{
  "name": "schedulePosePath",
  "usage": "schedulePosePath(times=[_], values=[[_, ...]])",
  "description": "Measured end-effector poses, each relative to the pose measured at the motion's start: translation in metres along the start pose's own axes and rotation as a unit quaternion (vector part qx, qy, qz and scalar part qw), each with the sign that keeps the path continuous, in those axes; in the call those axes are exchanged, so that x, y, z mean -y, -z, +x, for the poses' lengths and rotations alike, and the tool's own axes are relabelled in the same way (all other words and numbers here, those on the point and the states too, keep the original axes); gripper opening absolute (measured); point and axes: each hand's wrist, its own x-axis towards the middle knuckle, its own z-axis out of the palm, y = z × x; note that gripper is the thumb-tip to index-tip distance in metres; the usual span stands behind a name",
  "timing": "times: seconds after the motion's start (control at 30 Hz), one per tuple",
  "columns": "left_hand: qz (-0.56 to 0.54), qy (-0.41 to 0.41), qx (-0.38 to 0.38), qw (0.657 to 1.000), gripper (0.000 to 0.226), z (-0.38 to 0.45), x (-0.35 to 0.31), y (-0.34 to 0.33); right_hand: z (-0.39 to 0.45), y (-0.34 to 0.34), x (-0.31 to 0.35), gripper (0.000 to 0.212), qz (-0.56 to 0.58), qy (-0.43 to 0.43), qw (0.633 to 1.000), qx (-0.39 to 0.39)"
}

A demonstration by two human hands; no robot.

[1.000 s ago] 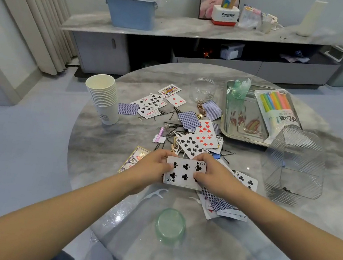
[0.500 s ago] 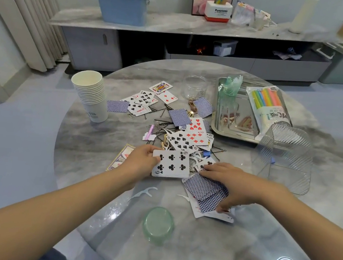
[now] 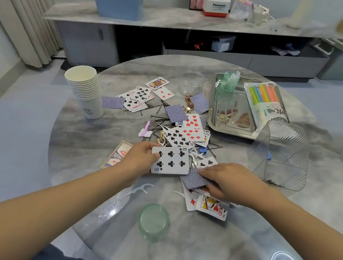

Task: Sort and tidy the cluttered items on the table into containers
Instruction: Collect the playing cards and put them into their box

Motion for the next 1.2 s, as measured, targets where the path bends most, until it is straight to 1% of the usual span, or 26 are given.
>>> schedulePosePath(times=[0.1, 0.2, 0.33, 0.4, 0.5, 0.57, 0.6, 0.67, 0.73, 0.77, 0.87, 0.97, 1.0, 1.07, 1.13, 1.2], values=[[-0.010, 0.002, -0.012, 1.000, 0.022, 0.000, -0.001, 0.001, 0.004, 0.006, 0.000, 0.030, 0.018, -0.029, 0.999, -0.024], [-0.023, 0.003, -0.038, 0.999, 0.022, 0.003, -0.002, 0.004, 0.006, 0.013, -0.003, 0.021, 0.050, -0.081, 0.994, -0.046], [-0.032, 0.003, -0.083, 0.996, 0.023, 0.009, 0.000, 0.008, 0.008, 0.015, -0.010, 0.023, 0.111, -0.153, 0.980, -0.056], [-0.022, 0.004, -0.093, 0.995, 0.021, 0.011, 0.001, 0.009, 0.010, 0.017, -0.013, 0.021, 0.179, -0.181, 0.963, -0.088], [-0.014, -0.002, -0.081, 0.997, 0.022, 0.010, 0.002, 0.010, 0.011, 0.023, -0.014, 0.025, 0.287, -0.207, 0.921, -0.166], [-0.007, -0.004, -0.054, 0.999, 0.027, 0.009, 0.001, 0.009, 0.012, 0.030, -0.012, 0.031, 0.340, -0.211, 0.898, -0.185], [-0.012, -0.002, -0.032, 0.999, 0.025, 0.007, 0.000, 0.008, 0.012, 0.034, -0.010, 0.034, 0.350, -0.202, 0.898, -0.172], [-0.057, 0.014, 0.038, 0.998, 0.024, 0.003, -0.001, 0.005, 0.015, 0.036, -0.004, 0.037, 0.338, -0.174, 0.914, -0.138], [-0.099, 0.020, 0.118, 0.988, 0.026, -0.002, -0.003, 0.002, 0.020, 0.031, 0.002, 0.038, 0.317, -0.155, 0.927, -0.126], [-0.110, 0.022, 0.145, 0.983, 0.026, -0.004, -0.004, 0.002, 0.022, 0.027, 0.005, 0.039, 0.310, -0.153, 0.931, -0.119], [-0.147, 0.023, 0.187, 0.971, 0.026, -0.007, -0.004, 0.003, 0.027, 0.019, 0.012, 0.040, 0.294, -0.163, 0.937, -0.093], [-0.146, 0.008, 0.219, 0.965, 0.029, -0.006, -0.004, 0.008, 0.030, 0.019, 0.020, 0.041, 0.316, -0.178, 0.926, -0.102], [-0.122, 0.001, 0.221, 0.968, 0.033, -0.007, -0.003, 0.009, 0.031, 0.020, 0.024, 0.041, 0.328, -0.179, 0.921, -0.112], [-0.064, -0.015, 0.202, 0.977, 0.038, -0.009, -0.002, 0.011, 0.034, 0.021, 0.031, 0.041, 0.345, -0.178, 0.912, -0.134], [-0.030, -0.028, 0.155, 0.987, 0.037, -0.012, -0.001, 0.013, 0.036, 0.024, 0.041, 0.045, 0.354, -0.167, 0.907, -0.153], [0.020, -0.071, 0.089, 0.993, 0.034, -0.012, 0.002, 0.017, 0.039, 0.025, 0.050, 0.053, 0.374, -0.141, 0.904, -0.155]])
